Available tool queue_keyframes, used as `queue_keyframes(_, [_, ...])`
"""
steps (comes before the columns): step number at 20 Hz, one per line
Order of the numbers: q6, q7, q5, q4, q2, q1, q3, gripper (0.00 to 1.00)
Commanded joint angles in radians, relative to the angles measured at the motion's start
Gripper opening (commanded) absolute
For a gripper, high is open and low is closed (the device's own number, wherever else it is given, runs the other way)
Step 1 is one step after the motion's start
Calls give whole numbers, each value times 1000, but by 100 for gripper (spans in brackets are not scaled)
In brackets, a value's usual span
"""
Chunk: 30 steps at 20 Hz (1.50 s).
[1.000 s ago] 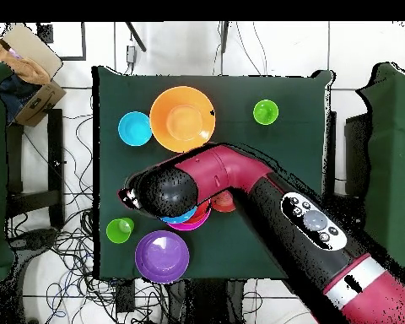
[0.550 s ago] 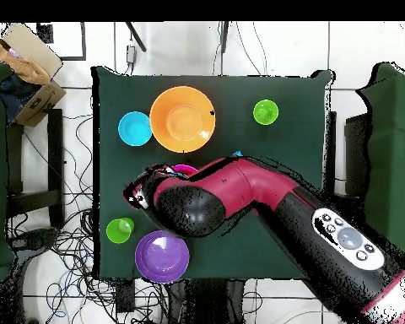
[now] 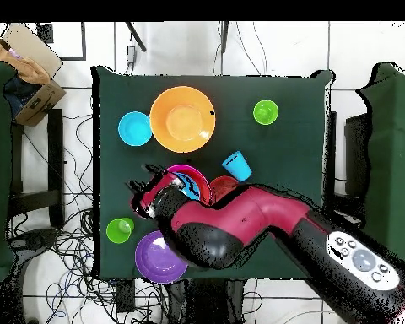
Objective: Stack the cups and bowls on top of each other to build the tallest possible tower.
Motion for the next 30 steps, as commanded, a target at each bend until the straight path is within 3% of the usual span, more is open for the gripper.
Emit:
queue_keyframes(1, [-135,76,-445,-8,-96,372,-443,100])
queue_keyframes(2, [-132,100,-502,-47,-85,432,-517,100])
queue_keyframes(4, [-161,102,-535,-106,-26,484,-604,100])
queue_keyframes(8, [-228,96,-534,-198,58,555,-701,100])
queue_keyframes(12, [-311,85,-508,-261,93,656,-833,100])
queue_keyframes(14, [-341,69,-494,-258,95,667,-859,100])
queue_keyframes(19, [-316,64,-490,-252,94,657,-841,100])
queue_keyframes(25, [-139,30,-471,-212,96,543,-669,100])
queue_keyframes(30, [-131,32,-464,-212,90,545,-659,100])
